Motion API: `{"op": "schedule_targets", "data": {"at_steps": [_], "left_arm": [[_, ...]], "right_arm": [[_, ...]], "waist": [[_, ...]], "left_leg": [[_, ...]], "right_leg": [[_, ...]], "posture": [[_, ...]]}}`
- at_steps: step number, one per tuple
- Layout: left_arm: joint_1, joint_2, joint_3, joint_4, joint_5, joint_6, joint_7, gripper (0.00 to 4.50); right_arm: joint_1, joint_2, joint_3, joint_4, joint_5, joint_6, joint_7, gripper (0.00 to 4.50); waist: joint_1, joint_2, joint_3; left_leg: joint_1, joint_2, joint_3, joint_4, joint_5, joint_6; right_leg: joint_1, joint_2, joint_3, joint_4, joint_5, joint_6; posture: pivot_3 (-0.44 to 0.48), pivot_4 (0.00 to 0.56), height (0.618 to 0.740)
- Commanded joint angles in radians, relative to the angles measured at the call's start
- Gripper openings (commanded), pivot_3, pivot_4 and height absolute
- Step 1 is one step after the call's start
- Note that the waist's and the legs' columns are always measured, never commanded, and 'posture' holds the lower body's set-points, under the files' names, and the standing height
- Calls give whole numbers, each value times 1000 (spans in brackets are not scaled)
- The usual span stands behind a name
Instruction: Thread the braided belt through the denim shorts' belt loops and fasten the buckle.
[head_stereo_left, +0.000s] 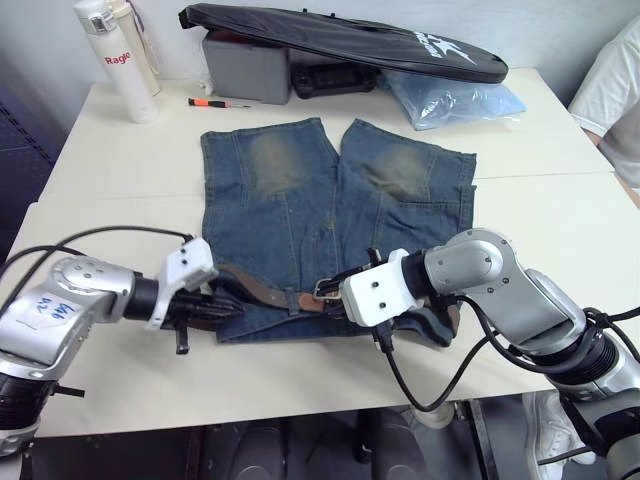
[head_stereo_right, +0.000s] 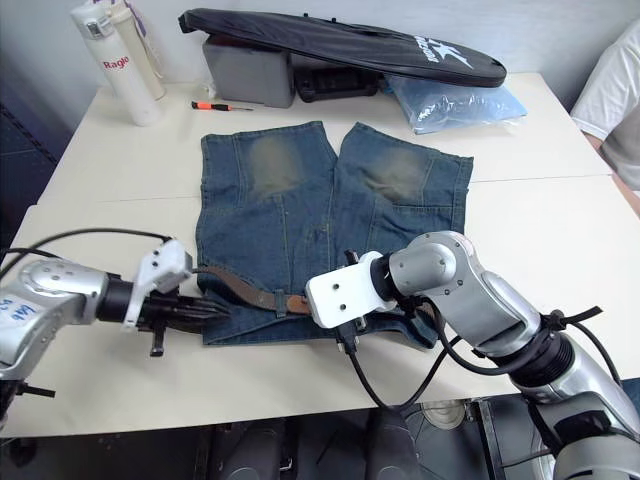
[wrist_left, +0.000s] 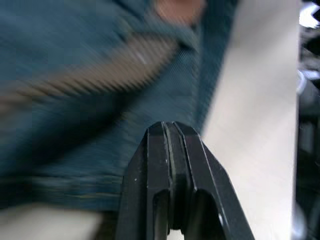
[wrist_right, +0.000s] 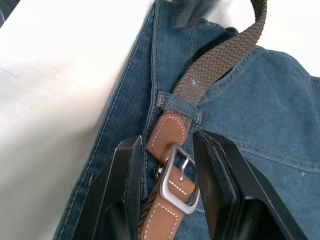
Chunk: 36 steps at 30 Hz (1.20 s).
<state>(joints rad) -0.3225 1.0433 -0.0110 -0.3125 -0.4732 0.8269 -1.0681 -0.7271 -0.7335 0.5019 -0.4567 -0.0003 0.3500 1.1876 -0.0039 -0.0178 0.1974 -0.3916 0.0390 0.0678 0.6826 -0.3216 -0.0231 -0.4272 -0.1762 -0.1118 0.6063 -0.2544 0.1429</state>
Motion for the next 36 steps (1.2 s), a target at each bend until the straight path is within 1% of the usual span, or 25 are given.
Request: {"op": "schedule_targets", "data": {"at_steps": [1, 6, 10, 14, 18, 23, 27, 36], "left_arm": [[26, 5, -10, 4, 47, -65, 8, 0], [65, -10, -30, -18, 60, -82, 15, 0], [89, 1, -50, -43, 84, -94, 25, 0], [112, 11, -75, -38, 143, -123, 47, 0], [129, -5, -97, -27, 173, -141, 59, 0], [126, -10, -103, -20, 173, -142, 58, 0], [125, -8, -105, -21, 171, -137, 57, 0], [126, -4, -101, -25, 167, -125, 56, 0]], "right_arm": [[0, 5, -27, -11, -1, -6, 1, 1837], [1, 5, -25, -7, -1, -4, 3, 1837], [2, 3, -20, -3, -5, 0, 6, 1837], [18, 13, -5, 13, -22, -17, -5, 1837], [18, 59, 40, 102, -111, -127, -57, 1837], [34, 95, 81, 164, -168, -226, -62, 1837], [38, 102, 92, 206, -208, -281, -61, 1837], [47, 101, 72, 224, -244, -301, -64, 1837]], "waist": [[-1, 0, 0], [1, 0, 0], [2, 0, 0], [2, 0, 0], [1, 0, -1], [2, 1, -1], [2, 1, -1], [2, 1, -1]], "left_leg": [[0, 0, 0, 0, 0, 0], [0, 0, 0, 0, 0, 0], [0, 0, 0, 0, 0, 0], [0, 0, 0, 0, 0, 0], [1, 0, 0, 0, 0, 0], [2, 0, 0, 0, 0, 0], [2, 0, 0, 0, 0, 0], [2, 0, 0, 0, 0, 0]], "right_leg": [[0, 0, 0, 0, 0, 0], [0, 0, 0, 0, 0, 0], [0, 0, 0, 0, 0, 0], [0, 0, 0, 0, 0, 0], [1, 0, 0, 1, 0, -1], [1, 0, 0, 1, 0, -1], [1, 0, 0, 1, 0, -1], [1, 0, 0, 1, 0, -1]], "posture": [[0, 150, 740], [0, 150, 740], [0, 150, 740], [0, 150, 740], [0, 150, 740], [0, 150, 740], [0, 150, 740], [0, 150, 740]]}}
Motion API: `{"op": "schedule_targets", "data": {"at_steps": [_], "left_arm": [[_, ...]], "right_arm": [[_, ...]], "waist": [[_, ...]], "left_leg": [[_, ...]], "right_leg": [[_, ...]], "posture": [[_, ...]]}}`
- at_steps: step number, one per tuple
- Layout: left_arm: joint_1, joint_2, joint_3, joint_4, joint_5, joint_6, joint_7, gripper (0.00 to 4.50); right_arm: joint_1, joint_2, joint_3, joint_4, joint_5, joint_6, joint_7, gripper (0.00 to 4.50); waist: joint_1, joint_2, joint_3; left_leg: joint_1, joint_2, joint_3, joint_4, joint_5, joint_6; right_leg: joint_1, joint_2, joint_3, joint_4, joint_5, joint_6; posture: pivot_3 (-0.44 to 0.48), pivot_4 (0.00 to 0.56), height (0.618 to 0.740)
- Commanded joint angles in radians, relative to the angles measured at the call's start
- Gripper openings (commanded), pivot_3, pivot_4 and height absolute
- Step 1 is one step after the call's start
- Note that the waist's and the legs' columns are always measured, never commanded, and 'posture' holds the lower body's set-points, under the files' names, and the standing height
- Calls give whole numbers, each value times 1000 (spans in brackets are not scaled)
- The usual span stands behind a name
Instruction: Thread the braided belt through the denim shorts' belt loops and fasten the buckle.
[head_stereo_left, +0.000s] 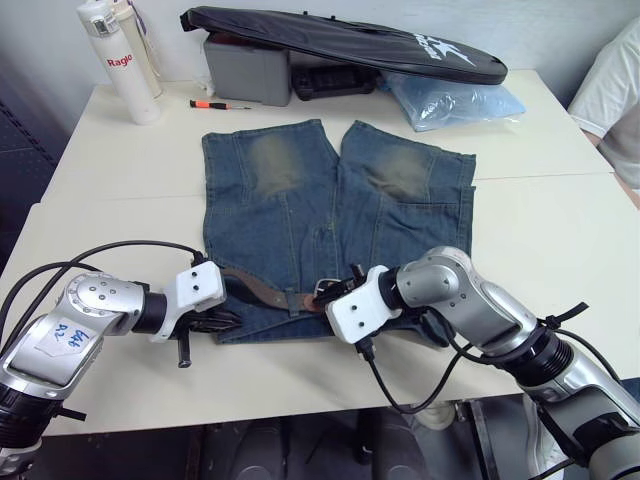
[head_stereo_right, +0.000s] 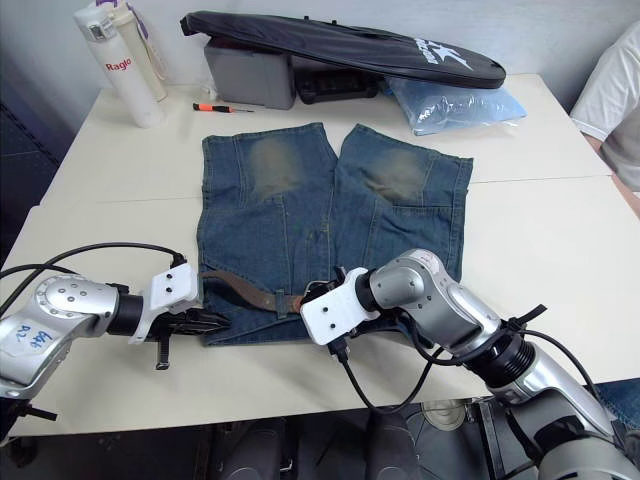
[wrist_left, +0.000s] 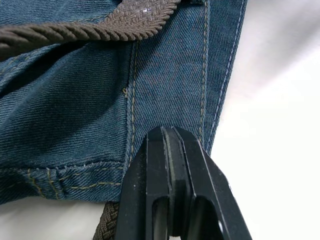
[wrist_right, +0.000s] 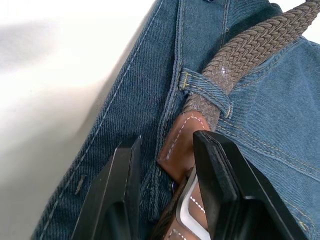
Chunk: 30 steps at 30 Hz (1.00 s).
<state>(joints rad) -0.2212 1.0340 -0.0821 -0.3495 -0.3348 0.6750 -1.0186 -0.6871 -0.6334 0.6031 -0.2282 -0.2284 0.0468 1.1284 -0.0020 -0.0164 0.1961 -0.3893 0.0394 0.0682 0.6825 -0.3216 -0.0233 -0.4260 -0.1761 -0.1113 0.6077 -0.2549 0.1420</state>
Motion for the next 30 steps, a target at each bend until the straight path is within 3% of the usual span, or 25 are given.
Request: {"op": "schedule_targets", "data": {"at_steps": [1, 2, 5, 7, 20, 30], "left_arm": [[25, 5, -29, 11, 28, 28, 7, 0], [26, 5, -29, 10, 28, 28, 7, 0], [25, 4, -30, 10, 27, 31, 7, 0], [25, 3, -31, 10, 27, 31, 7, 0], [22, -5, -43, 20, 36, 27, 15, 0], [-11, -26, -79, 54, 58, 6, 8, 0]], "right_arm": [[8, 2, -32, -6, -16, 6, -6, 1837], [9, 3, -34, -7, -15, 10, -5, 1837], [0, 9, -47, -23, 8, 52, 13, 1011], [0, 9, -60, -35, 22, 78, 27, 43], [-36, 14, -166, -149, 226, 287, 128, 43], [-112, -85, -126, -210, 152, 246, 200, 43]], "waist": [[0, 0, 0], [0, 0, 0], [0, 0, 0], [0, 0, 0], [0, 0, 0], [7, 2, -1]], "left_leg": [[0, 0, 0, 0, 0, 0], [0, 0, 0, 0, 0, 0], [0, 0, 0, 0, 0, 0], [0, 0, 0, 0, 0, 0], [0, 0, 0, 0, 0, 0], [0, 0, 0, 0, 0, 0]], "right_leg": [[0, 0, 0, 0, 0, 0], [0, 0, 0, 0, 0, 0], [0, 0, 0, 0, 0, 0], [0, 0, 0, 0, 0, 0], [0, 0, 0, 0, 0, 0], [1, 0, 0, 0, 0, 0]], "posture": [[0, 150, 740], [0, 150, 740], [0, 150, 740], [0, 150, 740], [0, 150, 740], [0, 150, 740]]}}
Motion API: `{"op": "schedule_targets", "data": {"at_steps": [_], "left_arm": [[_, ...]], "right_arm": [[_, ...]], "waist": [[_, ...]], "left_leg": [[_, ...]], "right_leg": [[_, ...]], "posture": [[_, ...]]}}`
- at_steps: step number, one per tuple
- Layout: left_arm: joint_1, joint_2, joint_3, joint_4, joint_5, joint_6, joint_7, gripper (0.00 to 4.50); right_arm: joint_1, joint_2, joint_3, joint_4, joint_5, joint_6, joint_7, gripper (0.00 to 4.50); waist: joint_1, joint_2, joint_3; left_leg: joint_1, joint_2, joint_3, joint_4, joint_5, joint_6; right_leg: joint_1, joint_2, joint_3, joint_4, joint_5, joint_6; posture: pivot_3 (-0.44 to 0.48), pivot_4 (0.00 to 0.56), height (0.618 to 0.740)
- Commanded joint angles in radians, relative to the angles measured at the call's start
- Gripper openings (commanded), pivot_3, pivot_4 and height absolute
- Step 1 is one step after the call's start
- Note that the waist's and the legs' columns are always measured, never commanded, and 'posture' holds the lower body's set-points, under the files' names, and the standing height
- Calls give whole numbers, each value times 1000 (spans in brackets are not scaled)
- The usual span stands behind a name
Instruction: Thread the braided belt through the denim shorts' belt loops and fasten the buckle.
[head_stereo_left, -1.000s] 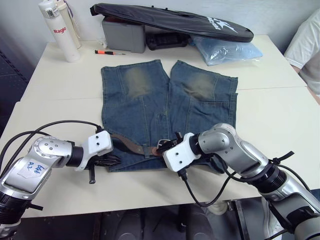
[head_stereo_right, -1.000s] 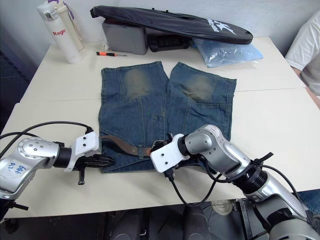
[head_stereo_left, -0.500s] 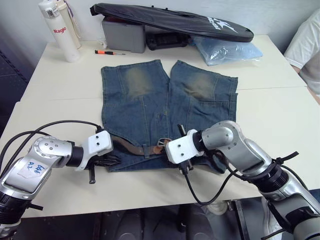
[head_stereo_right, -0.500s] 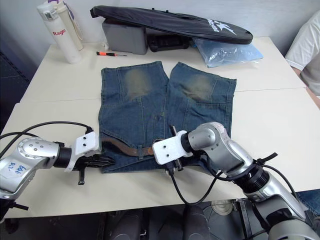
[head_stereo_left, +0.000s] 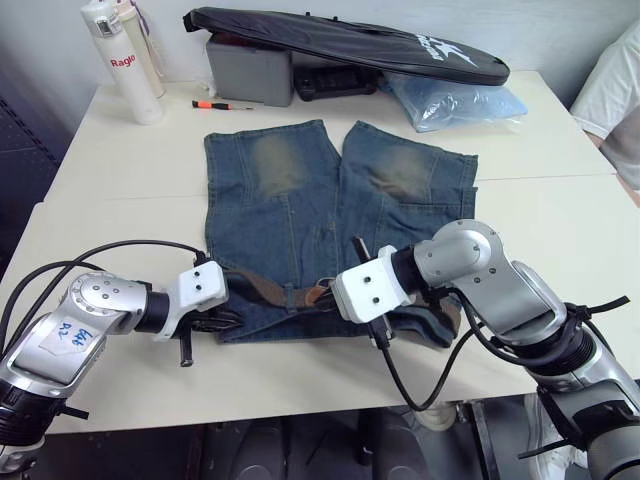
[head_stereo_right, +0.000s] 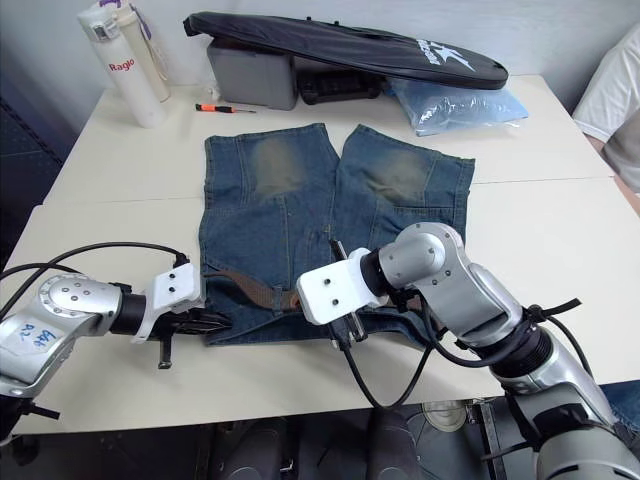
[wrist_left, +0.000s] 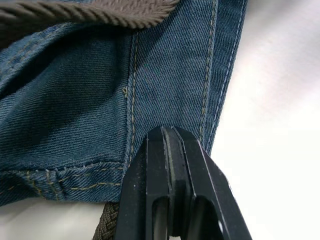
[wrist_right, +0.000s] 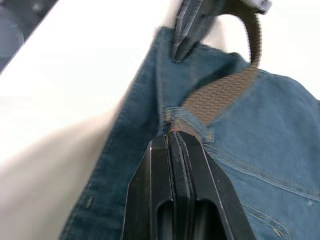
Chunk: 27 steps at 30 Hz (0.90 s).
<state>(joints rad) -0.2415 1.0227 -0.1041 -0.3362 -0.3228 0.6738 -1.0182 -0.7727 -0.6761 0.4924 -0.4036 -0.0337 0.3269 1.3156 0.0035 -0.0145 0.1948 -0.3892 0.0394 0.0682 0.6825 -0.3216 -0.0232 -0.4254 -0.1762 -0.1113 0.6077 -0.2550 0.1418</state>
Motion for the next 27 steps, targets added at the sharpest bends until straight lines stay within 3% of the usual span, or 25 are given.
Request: {"op": "schedule_targets", "data": {"at_steps": [1, 16, 22, 25, 27], "left_arm": [[5, -17, -60, 44, 48, 6, 7, 0], [-14, -29, -88, 44, 51, 13, -7, 0], [-11, -29, -86, 53, 53, -2, -13, 0], [-17, -32, -87, 60, 55, -7, -17, 0], [-21, -32, -88, 63, 55, -10, -20, 0]], "right_arm": [[-29, -55, -17, -31, -52, -44, 9, 43], [-22, -319, -246, 240, 21, -244, 72, 43], [2, -233, -290, 156, 125, -99, 13, 43], [29, -183, -246, 82, 118, -58, -8, 936], [52, -154, -205, 67, 52, -138, -47, 1974]], "waist": [[2, 1, 0], [20, 4, -2], [17, 6, -3], [20, 6, -3], [21, 6, -3]], "left_leg": [[0, 0, 0, 0, 0, 0], [1, 0, 0, 0, 0, 0], [2, 0, 1, 0, 0, 0], [2, 0, 1, 0, 0, 0], [2, 0, 1, 0, 0, 0]], "right_leg": [[0, 0, 0, 0, 0, 0], [1, 0, 0, 0, 0, 0], [1, 0, 0, 0, 0, 0], [1, 0, 0, 0, 0, 0], [1, 0, 0, -1, 0, 0]], "posture": [[0, 150, 740], [0, 150, 740], [0, 150, 740], [0, 150, 740], [0, 150, 740]]}}
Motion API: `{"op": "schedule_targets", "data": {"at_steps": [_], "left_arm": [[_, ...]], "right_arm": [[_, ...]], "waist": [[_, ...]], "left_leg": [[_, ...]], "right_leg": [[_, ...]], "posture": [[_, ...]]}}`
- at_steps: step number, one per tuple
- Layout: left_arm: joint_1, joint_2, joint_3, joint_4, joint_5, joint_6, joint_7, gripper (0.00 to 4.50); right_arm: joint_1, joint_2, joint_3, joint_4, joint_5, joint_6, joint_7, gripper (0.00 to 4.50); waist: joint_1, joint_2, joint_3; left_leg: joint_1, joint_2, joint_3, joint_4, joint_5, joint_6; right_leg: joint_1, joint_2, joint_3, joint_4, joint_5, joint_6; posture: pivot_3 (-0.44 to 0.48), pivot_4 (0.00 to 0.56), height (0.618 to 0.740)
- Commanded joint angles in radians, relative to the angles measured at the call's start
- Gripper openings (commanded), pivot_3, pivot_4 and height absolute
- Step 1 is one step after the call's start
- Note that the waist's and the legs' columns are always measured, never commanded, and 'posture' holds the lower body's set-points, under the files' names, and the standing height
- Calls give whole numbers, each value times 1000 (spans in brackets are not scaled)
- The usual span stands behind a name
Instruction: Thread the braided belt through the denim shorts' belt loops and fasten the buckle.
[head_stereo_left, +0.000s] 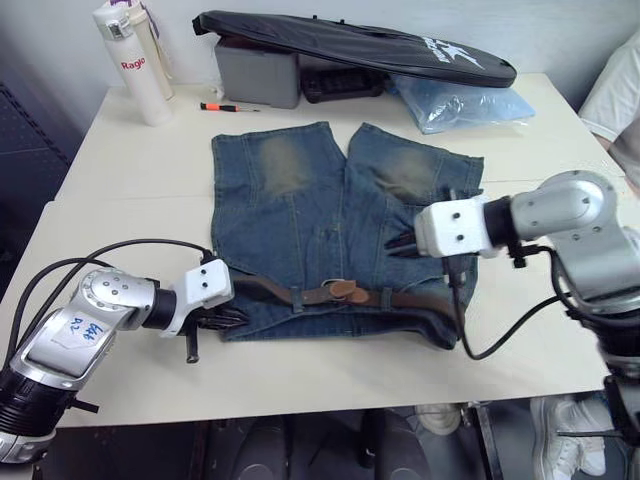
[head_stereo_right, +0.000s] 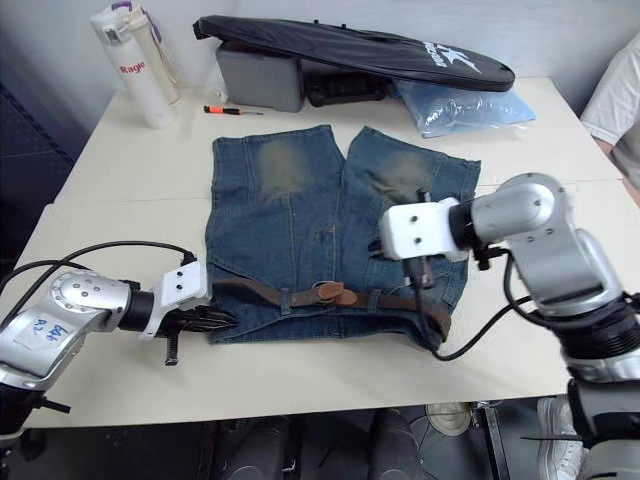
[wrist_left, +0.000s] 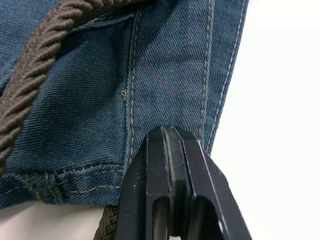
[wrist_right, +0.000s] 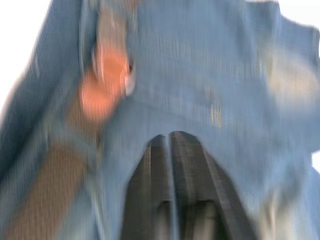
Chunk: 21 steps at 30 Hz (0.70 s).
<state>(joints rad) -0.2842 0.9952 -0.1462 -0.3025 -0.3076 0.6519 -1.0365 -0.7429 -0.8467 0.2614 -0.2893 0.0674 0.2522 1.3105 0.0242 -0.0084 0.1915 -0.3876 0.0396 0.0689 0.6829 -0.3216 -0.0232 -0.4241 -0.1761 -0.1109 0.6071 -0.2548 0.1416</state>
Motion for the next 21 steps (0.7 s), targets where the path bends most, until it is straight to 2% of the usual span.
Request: {"op": "schedule_targets", "data": {"at_steps": [1, 10, 21], "left_arm": [[20, -5, -46, 30, 40, 10, -2, 0], [15, -1, -40, 25, 39, 15, -2, 0], [13, 9, -30, 19, 38, 24, -2, 0]], "right_arm": [[33, 26, 45, -48, -76, -92, -58, 2425], [70, 86, 125, 21, -197, -259, -131, 2425], [68, 131, 156, 107, -264, -361, -156, 2425]], "waist": [[0, 0, 0], [-1, 0, 0], [-2, 0, 0]], "left_leg": [[0, 0, 0, 0, 0, 0], [0, 0, 0, 0, 0, 0], [0, 0, 0, 0, 0, 0]], "right_leg": [[0, 0, 0, 0, 0, 0], [0, 0, 0, 0, 0, 0], [0, 0, 0, 0, 0, 0]], "posture": [[0, 150, 740], [0, 150, 740], [0, 150, 740]]}}
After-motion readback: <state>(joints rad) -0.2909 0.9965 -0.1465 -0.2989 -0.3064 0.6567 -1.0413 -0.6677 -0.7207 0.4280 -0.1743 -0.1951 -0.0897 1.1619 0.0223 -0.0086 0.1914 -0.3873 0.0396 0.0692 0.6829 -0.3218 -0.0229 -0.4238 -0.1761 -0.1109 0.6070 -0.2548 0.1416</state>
